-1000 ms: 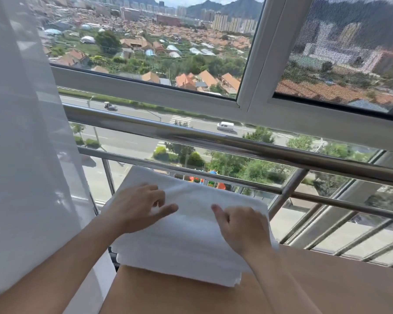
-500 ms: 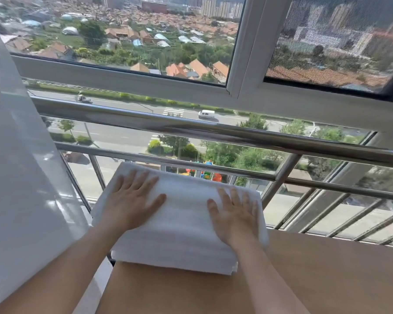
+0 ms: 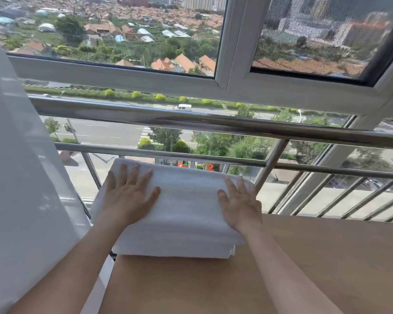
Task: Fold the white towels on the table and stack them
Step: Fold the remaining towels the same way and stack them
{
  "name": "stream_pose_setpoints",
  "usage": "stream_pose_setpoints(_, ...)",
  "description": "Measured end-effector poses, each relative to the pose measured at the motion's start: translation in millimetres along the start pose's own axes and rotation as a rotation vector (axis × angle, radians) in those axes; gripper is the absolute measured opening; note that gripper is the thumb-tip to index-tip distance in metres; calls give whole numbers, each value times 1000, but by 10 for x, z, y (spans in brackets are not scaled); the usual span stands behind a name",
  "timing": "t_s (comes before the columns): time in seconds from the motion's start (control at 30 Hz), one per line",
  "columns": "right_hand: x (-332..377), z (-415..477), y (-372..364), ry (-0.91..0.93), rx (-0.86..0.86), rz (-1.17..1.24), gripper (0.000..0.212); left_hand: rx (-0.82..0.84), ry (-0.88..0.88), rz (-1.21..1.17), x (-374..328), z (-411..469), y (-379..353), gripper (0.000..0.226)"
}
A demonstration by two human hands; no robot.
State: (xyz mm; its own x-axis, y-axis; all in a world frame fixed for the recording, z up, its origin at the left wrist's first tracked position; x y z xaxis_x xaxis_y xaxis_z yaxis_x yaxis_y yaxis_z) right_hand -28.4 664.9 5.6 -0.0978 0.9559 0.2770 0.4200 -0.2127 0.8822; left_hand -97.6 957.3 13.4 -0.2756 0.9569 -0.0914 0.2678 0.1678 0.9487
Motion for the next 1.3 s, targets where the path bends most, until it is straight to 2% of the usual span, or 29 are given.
stream_pose_setpoints(0.3, -37, -512, -74, 146, 12, -77, 60, 2, -316, 6, -1267, -421, -210, 75)
stream_pose_setpoints(0.4, -290, -777, -18, 152, -1, -73, 59, 14, -424, 7, -1598, -632, -269, 65)
stream_pose_setpoints(0.53, -850, -1196, 114, 140, -19, -20, 57, 62, -553, -120, -2029, -916, -269, 54)
stream_pose_setpoints(0.67, -1652, -1723, 251, 94, -29, 63, 56, 96, -587, -129, -2629, -1364, -379, 50)
stream_pose_setpoints(0.77, -2274, -2167, 298, 69, -34, 116, 51, 123, -599, -50, -3151, -1778, -583, 47)
stream_pose_setpoints(0.97, -3497, -2864, 211, 44, -35, 236, 56, 74, -581, 74, -4135, -2454, -915, 46)
stream_pose_setpoints(1.3, -4734, -3049, 283, 38, -28, 313, 56, 53, -563, 159, -5193, -2718, -1101, 51)
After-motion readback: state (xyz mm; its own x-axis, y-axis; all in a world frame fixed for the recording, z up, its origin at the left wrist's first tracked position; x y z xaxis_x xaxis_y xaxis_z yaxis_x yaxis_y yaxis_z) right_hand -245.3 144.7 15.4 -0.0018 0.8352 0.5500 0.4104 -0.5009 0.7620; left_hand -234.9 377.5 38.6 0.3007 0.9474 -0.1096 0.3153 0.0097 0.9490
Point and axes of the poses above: each hand's wrist, its own z-axis towards the middle knuckle, its own y-axis out of the back of the hand, x = y × z, the point moved 4 cm from there along z, towards the middle knuckle, and after that the axes turned 15 degrees about x, right-handed, at the moved point
